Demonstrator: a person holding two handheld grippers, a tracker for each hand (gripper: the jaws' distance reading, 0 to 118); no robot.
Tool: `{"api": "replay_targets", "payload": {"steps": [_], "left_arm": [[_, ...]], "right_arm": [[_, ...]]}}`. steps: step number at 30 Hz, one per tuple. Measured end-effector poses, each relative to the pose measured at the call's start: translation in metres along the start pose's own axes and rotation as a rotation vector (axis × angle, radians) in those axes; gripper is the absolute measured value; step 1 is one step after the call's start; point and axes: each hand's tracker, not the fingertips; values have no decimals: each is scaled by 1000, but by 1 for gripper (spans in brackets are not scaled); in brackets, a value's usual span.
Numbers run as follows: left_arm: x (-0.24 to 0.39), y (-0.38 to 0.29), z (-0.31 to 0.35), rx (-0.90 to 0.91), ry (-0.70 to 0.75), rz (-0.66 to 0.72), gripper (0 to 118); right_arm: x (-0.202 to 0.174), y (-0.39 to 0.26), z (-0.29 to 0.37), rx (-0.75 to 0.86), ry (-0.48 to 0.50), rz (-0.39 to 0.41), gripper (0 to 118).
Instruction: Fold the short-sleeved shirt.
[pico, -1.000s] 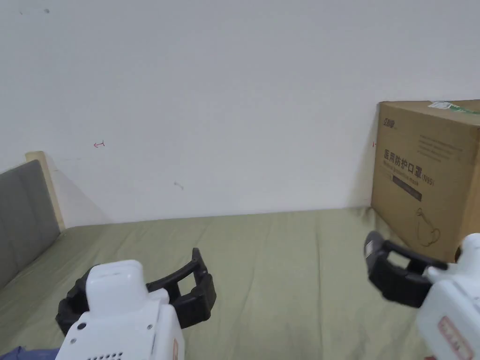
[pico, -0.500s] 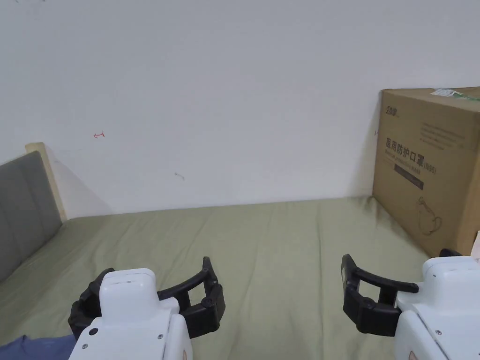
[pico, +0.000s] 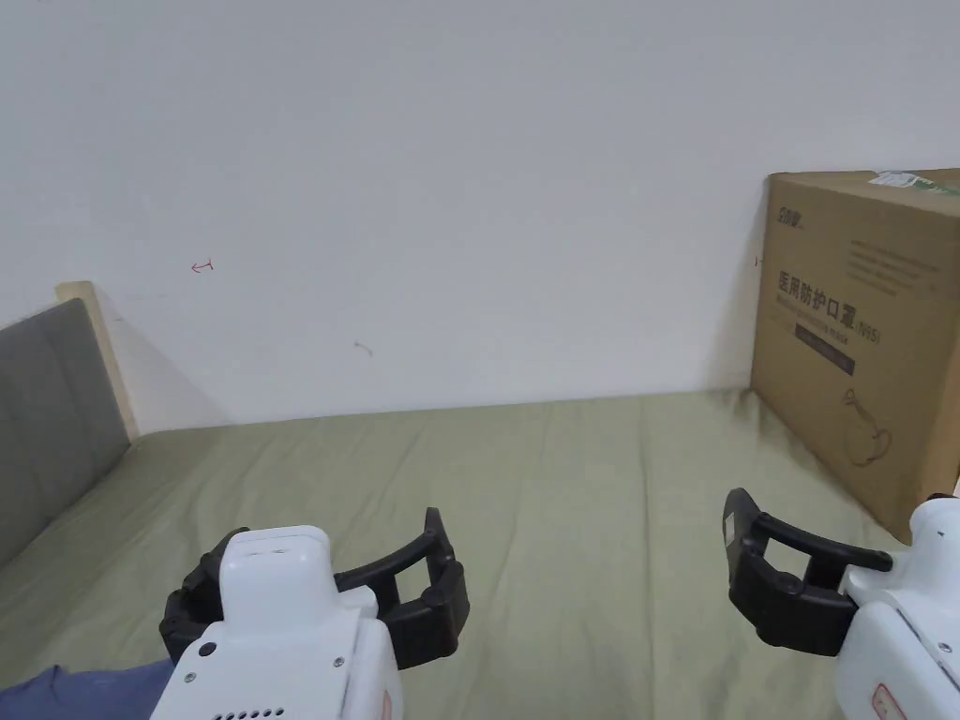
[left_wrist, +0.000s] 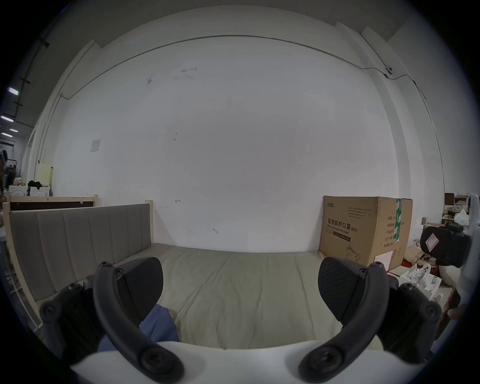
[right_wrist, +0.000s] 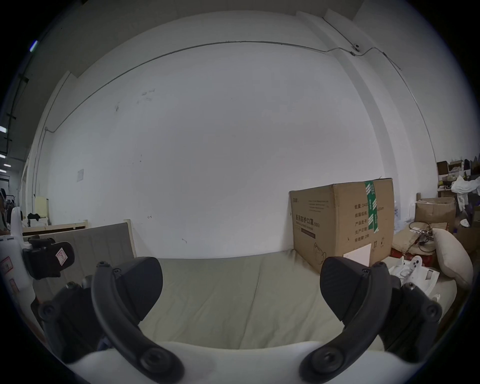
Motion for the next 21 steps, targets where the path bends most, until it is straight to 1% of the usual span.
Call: {"api": "replay_targets", "payload": {"steps": [5, 10, 15, 17, 18, 19, 20, 21], "left_arm": [[3, 2, 0, 4, -3, -41, 117], [5, 2, -1, 6, -16, -40, 117], [6, 1, -1, -5, -21, -41, 110], [6, 0, -2, -15, -23, -38, 109], [6, 0, -1, -17, -23, -36, 107], [6, -1, -1, -22, -19, -39, 101], [6, -1, -1, -32, -11, -52, 88], [7, -2, -2, -49, -1, -73, 56]], "right_arm": [[1, 2, 0, -1, 6, 28, 118], [2, 5, 1, 0, 5, 32, 118], [4, 3, 0, -9, -13, 36, 118], [7, 2, -1, -28, -7, 20, 118], [8, 2, -1, -52, -9, 7, 118], [9, 2, -1, -50, 11, -4, 118], [10, 2, 0, -56, 26, -14, 114], [10, 1, 1, -53, 23, -10, 99]]}}
